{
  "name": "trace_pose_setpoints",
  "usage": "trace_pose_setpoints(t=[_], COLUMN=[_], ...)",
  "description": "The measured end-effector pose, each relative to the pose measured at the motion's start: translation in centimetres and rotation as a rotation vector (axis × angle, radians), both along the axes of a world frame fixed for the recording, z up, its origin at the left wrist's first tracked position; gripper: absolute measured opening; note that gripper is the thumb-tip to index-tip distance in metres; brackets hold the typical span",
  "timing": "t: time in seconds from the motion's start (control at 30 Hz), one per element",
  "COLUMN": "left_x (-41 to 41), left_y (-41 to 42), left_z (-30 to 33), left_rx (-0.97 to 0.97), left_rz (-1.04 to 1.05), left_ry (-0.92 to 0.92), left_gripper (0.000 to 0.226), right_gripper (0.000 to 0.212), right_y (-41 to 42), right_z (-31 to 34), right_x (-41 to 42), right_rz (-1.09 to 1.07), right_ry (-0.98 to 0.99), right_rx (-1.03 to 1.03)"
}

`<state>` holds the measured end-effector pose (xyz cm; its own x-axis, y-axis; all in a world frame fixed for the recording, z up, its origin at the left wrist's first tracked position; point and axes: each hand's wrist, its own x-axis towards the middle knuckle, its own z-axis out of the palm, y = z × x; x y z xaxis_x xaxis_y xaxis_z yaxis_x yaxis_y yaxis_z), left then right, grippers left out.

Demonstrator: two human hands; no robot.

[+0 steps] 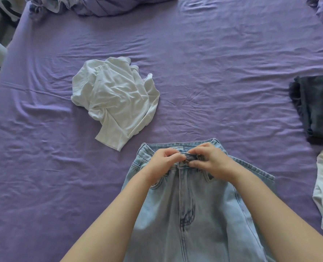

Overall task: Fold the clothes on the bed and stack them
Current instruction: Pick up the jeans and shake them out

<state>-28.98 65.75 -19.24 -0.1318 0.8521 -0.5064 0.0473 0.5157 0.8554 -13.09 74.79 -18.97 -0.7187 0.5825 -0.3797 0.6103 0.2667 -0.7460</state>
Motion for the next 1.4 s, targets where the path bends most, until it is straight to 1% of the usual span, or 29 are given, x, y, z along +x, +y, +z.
trace_pose_setpoints(t=[0.07, 0.13, 0.27, 0.4, 0.43, 0.53, 0.6, 0.63, 0.7, 0.73, 0.8, 0.83, 0.93, 1.0, 1.03, 1.1, 1.17, 1.2, 1.27, 1.3, 1.33, 1.4], left_x=[0.1, 0.1, 0.0, 0.2, 0.3, 0.6, 0.4, 0.2, -0.1, -0.4, -1.1, -1.4, -2.5, -3.2, -3.6, -4.2, -4.9, -5.2, -5.7, -5.8, -5.8, -5.8], left_y=[0.1, 0.2, 0.5, 0.4, 0.3, 0.2, 0.3, 0.3, 0.3, 0.2, -0.2, -0.4, -1.2, -1.7, -2.1, -2.7, -2.8, -2.8, -2.5, -2.4, -2.3, -2.3], left_z=[0.3, 0.6, 1.2, 1.3, 1.2, 0.7, 0.3, 0.3, 0.4, 0.3, -0.1, -0.4, -1.8, -3.0, -3.6, -4.5, -5.6, -6.2, -6.5, -6.2, -5.6, -3.6], left_rx=[0.002, 0.01, -0.036, -0.077, -0.056, 0.013, 0.03, 0.037, 0.034, 0.008, -0.078, -0.113, -0.195, -0.298, -0.351, -0.422, -0.422, -0.408, -0.403, -0.414, -0.42, -0.401], left_rz=[0.012, 0.015, -0.086, -0.217, -0.27, -0.399, -0.421, -0.429, -0.45, -0.492, -0.574, -0.556, -0.368, -0.232, -0.142, 0.046, 0.232, 0.3, 0.37, 0.386, 0.396, 0.392], left_ry=[-0.043, -0.063, -0.018, 0.116, 0.173, 0.345, 0.381, 0.373, 0.37, 0.429, 0.622, 0.696, 0.814, 0.921, 0.942, 0.908, 0.794, 0.728, 0.633, 0.614, 0.618, 0.668], left_gripper=[0.027, 0.028, 0.016, 0.02, 0.021, 0.021, 0.03, 0.029, 0.013, 0.013, 0.048, 0.058, 0.058, 0.065, 0.07, 0.082, 0.091, 0.093, 0.088, 0.079, 0.065, 0.035], right_gripper=[0.034, 0.032, 0.025, 0.022, 0.022, 0.021, 0.019, 0.018, 0.013, 0.014, 0.025, 0.035, 0.061, 0.072, 0.077, 0.089, 0.101, 0.103, 0.099, 0.093, 0.082, 0.048], right_y=[0.4, 0.5, 0.1, 0.0, 0.0, -0.1, -0.3, -0.4, -0.4, -0.3, -0.1, -0.1, -0.2, -0.3, -0.4, -0.5, -0.6, -0.7, -0.5, -0.2, 0.1, 0.4], right_z=[0.7, 1.3, 1.4, 1.0, 0.9, 0.5, 0.0, -0.2, -0.8, -1.2, -1.9, -2.3, -3.6, -4.5, -4.9, -5.6, -6.3, -6.5, -6.7, -6.6, -6.4, -5.4], right_x=[0.2, 0.2, 0.5, 1.1, 1.1, 1.0, 1.0, 1.0, 1.2, 1.3, 1.5, 1.7, 2.2, 2.4, 2.4, 2.4, 2.4, 2.5, 2.6, 2.6, 2.8, 3.0], right_rz=[0.0, -0.006, -0.049, 0.033, 0.053, 0.107, 0.073, 0.037, -0.045, -0.072, -0.07, -0.056, -0.014, -0.049, -0.103, -0.275, -0.423, -0.465, -0.542, -0.581, -0.606, -0.595], right_ry=[-0.001, 0.013, 0.058, 0.002, -0.02, -0.091, -0.091, -0.078, -0.047, -0.052, -0.136, -0.208, -0.381, -0.456, -0.478, -0.471, -0.42, -0.402, -0.385, -0.384, -0.38, -0.335], right_rx=[-0.033, -0.013, 0.045, 0.054, 0.064, 0.177, 0.2, 0.19, 0.192, 0.212, 0.228, 0.209, 0.197, 0.26, 0.287, 0.255, 0.19, 0.203, 0.249, 0.246, 0.228, 0.217])
